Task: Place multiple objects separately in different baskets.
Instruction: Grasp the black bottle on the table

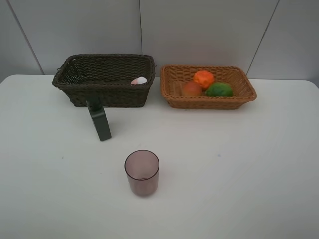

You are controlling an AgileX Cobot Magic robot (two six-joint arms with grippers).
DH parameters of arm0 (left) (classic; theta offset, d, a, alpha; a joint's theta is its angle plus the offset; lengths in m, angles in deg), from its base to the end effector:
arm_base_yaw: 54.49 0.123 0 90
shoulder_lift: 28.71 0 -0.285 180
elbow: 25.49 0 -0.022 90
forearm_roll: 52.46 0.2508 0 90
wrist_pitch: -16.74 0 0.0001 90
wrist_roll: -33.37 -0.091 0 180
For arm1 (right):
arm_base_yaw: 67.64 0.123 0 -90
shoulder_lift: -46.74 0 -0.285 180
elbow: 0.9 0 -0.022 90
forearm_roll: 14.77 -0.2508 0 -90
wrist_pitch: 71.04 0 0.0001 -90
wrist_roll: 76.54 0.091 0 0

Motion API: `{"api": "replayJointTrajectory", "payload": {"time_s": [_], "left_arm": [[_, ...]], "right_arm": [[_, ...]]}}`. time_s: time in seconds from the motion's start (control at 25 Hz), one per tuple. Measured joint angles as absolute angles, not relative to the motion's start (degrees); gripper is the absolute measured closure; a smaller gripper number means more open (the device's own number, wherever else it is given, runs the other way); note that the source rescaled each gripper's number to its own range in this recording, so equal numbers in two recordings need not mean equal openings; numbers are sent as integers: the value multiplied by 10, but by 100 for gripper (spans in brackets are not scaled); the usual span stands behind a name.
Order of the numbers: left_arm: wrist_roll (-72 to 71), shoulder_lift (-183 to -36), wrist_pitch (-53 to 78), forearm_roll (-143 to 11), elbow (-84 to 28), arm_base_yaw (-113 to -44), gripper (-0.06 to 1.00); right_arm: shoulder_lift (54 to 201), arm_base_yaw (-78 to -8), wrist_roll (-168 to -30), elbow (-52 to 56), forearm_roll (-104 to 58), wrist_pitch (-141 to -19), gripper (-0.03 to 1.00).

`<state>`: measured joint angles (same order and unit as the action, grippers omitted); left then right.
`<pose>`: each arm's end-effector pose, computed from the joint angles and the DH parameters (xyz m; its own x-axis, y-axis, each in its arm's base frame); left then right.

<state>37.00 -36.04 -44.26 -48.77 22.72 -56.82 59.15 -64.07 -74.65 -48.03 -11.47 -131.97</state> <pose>-0.0068 0.0054 0.2788 -0.4451 -0.0140 -0.8954 -0.0240 0.9997 -0.0036 0.0053 -0.0043 0.2842 -0.5056 -0.0266 -0.8624 -0.0164 0.9996 -0.0212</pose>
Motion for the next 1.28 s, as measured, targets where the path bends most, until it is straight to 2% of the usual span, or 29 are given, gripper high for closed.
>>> {"api": "replayJointTrajectory", "payload": {"time_s": [0.2, 0.8, 1.28], "left_arm": [[370, -360, -443, -488, 227, -568, 4], [383, -369, -438, -515, 224, -568, 4], [345, -683, -377, -535, 133, -575, 4]], "right_arm": [[544, -642, -746, -481, -106, -1318, 1], [543, -645, -746, -482, -102, -1318, 1], [543, -645, -746, -482, -102, -1318, 1]]}}
